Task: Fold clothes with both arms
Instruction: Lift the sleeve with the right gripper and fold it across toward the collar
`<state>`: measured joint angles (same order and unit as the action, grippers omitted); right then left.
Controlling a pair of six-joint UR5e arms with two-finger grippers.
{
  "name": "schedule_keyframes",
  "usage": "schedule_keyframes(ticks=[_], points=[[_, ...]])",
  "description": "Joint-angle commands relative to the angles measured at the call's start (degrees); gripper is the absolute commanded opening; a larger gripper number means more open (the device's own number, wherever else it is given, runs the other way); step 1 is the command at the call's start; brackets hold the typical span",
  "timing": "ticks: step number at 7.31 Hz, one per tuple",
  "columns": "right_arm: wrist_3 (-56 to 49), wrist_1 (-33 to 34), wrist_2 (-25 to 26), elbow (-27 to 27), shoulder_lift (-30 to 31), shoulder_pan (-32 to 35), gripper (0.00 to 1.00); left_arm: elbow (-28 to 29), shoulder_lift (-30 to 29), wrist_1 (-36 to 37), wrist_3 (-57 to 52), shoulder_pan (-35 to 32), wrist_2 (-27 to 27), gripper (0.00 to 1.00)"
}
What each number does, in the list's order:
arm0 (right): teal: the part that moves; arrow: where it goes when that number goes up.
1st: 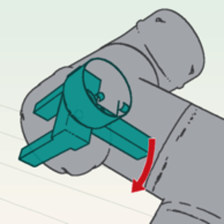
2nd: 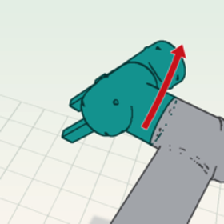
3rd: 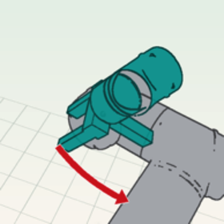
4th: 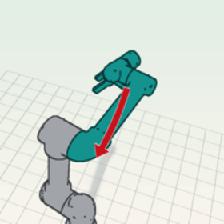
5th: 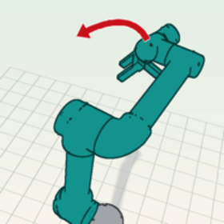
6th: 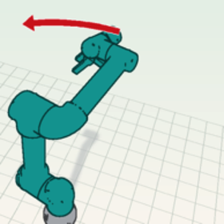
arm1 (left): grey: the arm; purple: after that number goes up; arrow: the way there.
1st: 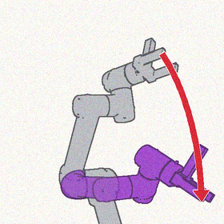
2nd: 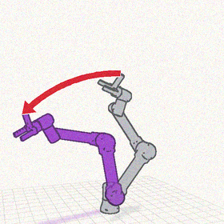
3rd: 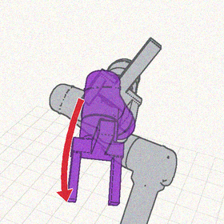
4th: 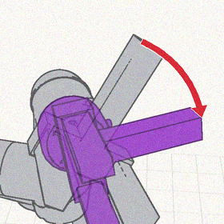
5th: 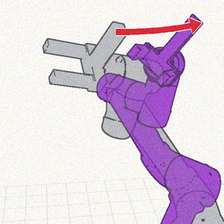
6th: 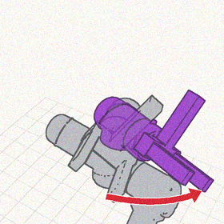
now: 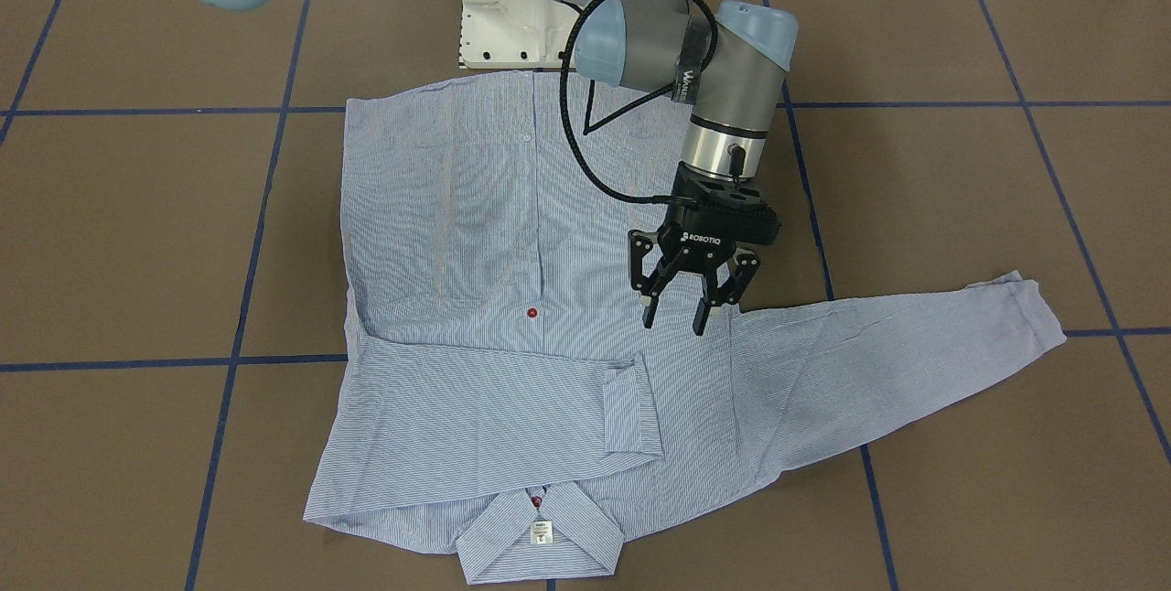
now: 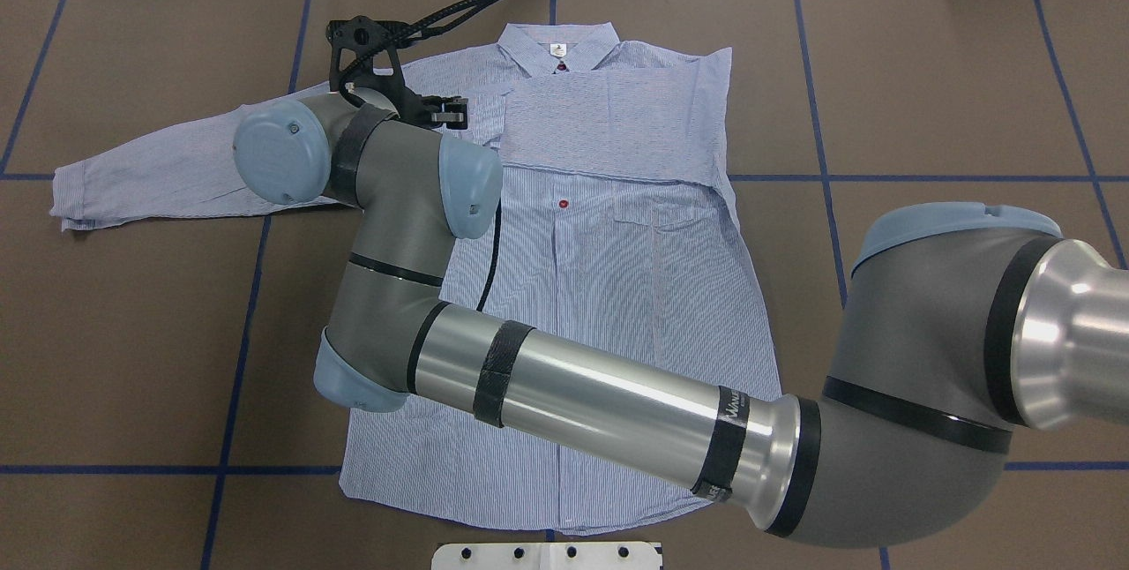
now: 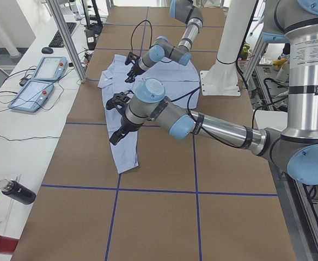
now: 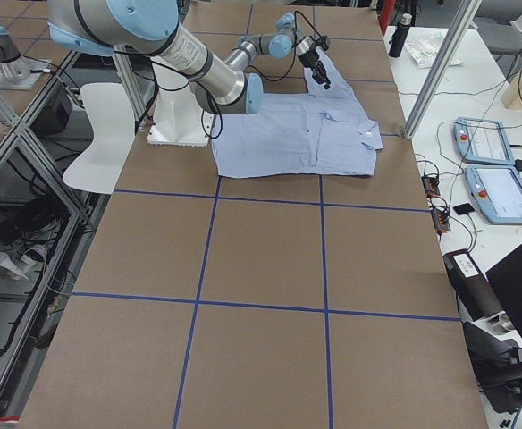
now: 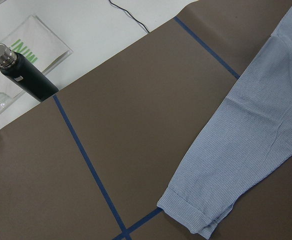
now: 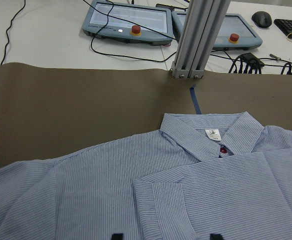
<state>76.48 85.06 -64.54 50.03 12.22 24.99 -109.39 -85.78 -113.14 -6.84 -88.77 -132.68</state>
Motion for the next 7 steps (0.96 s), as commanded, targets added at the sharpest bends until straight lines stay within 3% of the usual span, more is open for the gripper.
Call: schedule_keyframes(ticks=[1,3,4,6,7], points=[[-0.36,0.28,-8.34,1.38,-0.53,3.28,1.0,0.05,0.27,-0.15,0.51,0.0,-0.03,1.0],[-1.15,1.85,-24.86,11.61,4.53,10.57,1.0,-0.21,0.35,-8.18,13.55,0.61,0.58,1.0],[-4.72,7.87,-29.37,19.94,7.7,13.47,1.0,0.22,2.27,-13.64,13.96,0.79,0.32,1.0],[-14.81,17.82,-36.05,43.63,21.97,19.71,1.0,3.98,2.55,-17.01,14.14,3.42,0.58,1.0],[-22.69,18.47,-40.62,54.98,32.06,24.35,1.0,8.18,2.55,-22.42,14.4,3.6,0.67,1.0]])
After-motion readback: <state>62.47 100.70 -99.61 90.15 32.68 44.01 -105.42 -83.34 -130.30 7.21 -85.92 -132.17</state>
